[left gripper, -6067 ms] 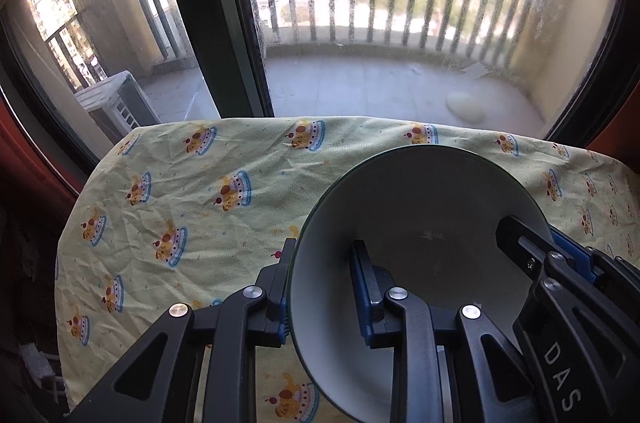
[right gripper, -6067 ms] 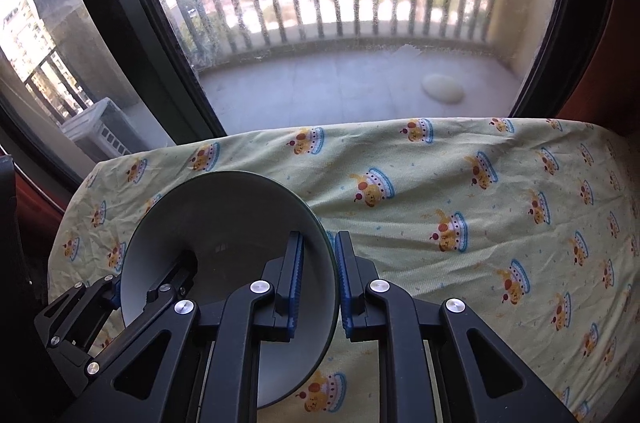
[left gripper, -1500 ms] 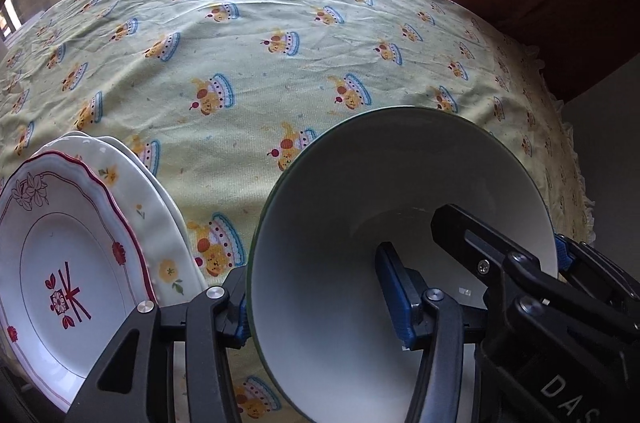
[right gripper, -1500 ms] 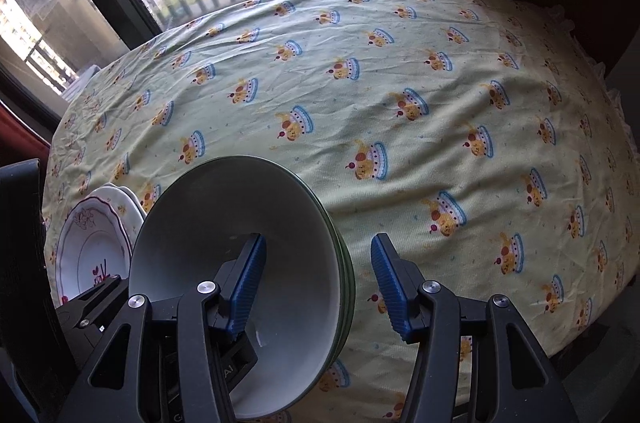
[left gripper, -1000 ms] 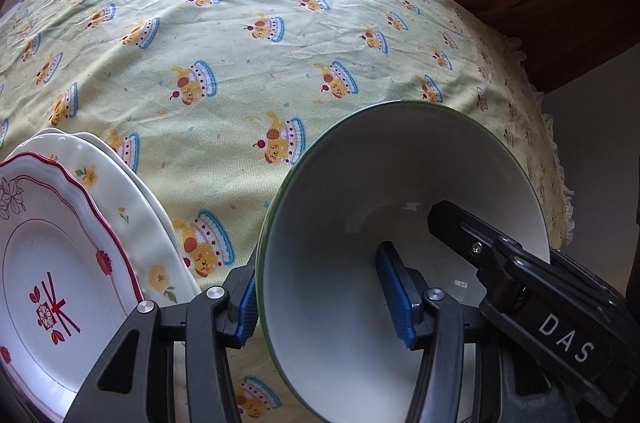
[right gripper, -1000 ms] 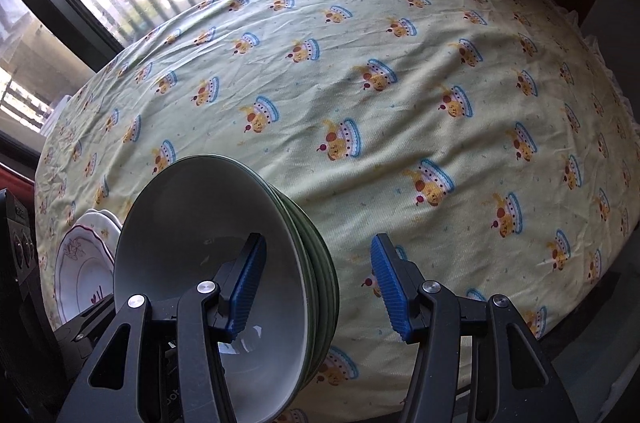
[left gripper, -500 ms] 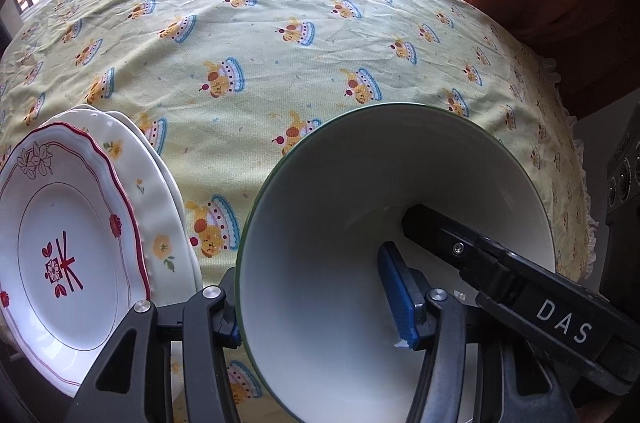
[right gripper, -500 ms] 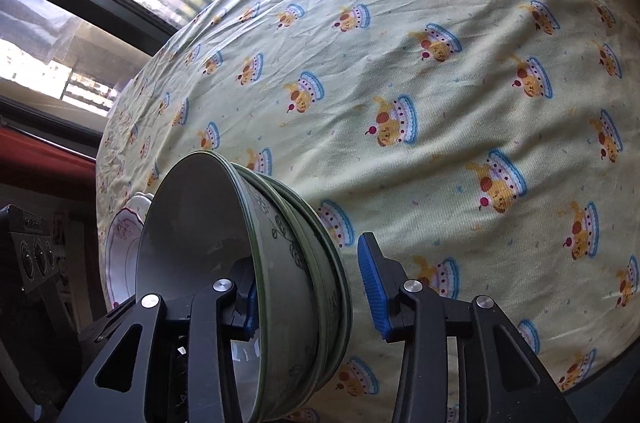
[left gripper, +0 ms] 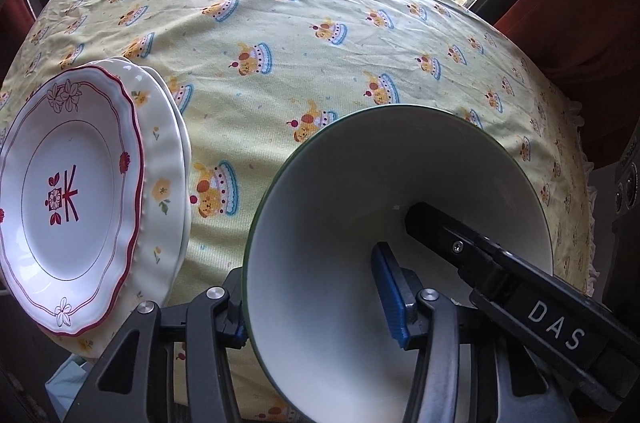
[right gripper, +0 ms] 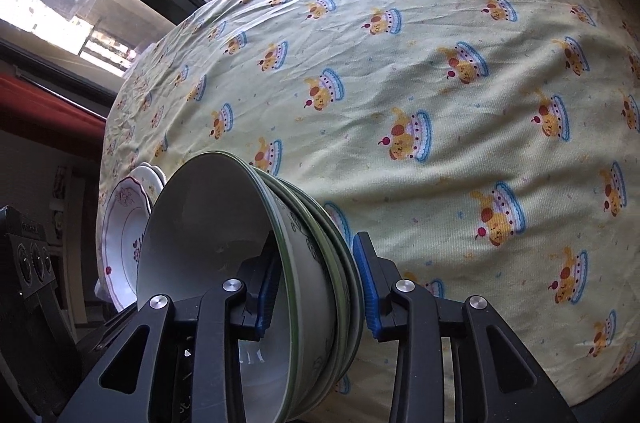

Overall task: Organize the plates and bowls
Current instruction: 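Carry the nested bowl stack with both grippers over the plate stack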

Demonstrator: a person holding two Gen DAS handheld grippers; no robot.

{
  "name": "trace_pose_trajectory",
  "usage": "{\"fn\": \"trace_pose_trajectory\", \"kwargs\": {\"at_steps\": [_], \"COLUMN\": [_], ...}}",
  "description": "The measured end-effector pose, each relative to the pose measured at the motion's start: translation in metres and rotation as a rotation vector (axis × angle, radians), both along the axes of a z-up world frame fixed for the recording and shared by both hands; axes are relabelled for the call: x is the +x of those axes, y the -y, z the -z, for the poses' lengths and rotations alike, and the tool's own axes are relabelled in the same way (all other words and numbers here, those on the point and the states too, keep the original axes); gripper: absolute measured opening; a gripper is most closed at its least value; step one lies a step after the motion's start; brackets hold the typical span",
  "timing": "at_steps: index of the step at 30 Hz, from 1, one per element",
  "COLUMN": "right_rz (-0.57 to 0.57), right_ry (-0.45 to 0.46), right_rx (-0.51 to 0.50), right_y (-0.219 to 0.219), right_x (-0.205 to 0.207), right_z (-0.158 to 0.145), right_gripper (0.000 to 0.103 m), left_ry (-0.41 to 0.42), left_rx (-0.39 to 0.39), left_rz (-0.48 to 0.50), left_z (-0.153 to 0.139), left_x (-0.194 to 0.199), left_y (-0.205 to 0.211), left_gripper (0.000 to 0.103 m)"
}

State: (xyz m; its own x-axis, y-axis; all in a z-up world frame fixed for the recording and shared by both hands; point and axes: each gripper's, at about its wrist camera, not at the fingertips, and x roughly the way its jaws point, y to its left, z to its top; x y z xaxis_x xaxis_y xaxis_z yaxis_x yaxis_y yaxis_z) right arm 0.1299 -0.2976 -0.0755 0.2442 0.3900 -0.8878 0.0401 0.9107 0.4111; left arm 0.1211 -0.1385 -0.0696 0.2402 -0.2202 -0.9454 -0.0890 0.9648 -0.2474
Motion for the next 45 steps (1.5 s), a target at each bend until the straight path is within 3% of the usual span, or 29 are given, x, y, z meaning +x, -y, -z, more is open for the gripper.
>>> {"fn": "trace_pose_trajectory", "kwargs": {"at_steps": [20, 30, 45], "right_rz": [0.077, 0.097, 0.106], "right_ry": [0.077, 0.115, 0.115], "right_rx": [0.025, -0.004, -0.055], "right_y": [0.005, -0.034, -0.122], "right_x": [-0.013, -0.010, 0.003], "right_z": [-0.050, -0.069, -0.071], "right_gripper": [0.037, 0.037, 0.037], "left_ry": [0.058, 0.094, 0.094], "left_rx": [0.004, 0.003, -0.029], "left_rz": [-0.033, 0.002, 0.026], "left_z": [-0.044, -0.057, -0.057], "left_x": [-0.007, 0.001, 0.017], "left_y": [-0.009, -0.046, -0.130], "left_gripper": [0.049, 0.048, 0.048]}}
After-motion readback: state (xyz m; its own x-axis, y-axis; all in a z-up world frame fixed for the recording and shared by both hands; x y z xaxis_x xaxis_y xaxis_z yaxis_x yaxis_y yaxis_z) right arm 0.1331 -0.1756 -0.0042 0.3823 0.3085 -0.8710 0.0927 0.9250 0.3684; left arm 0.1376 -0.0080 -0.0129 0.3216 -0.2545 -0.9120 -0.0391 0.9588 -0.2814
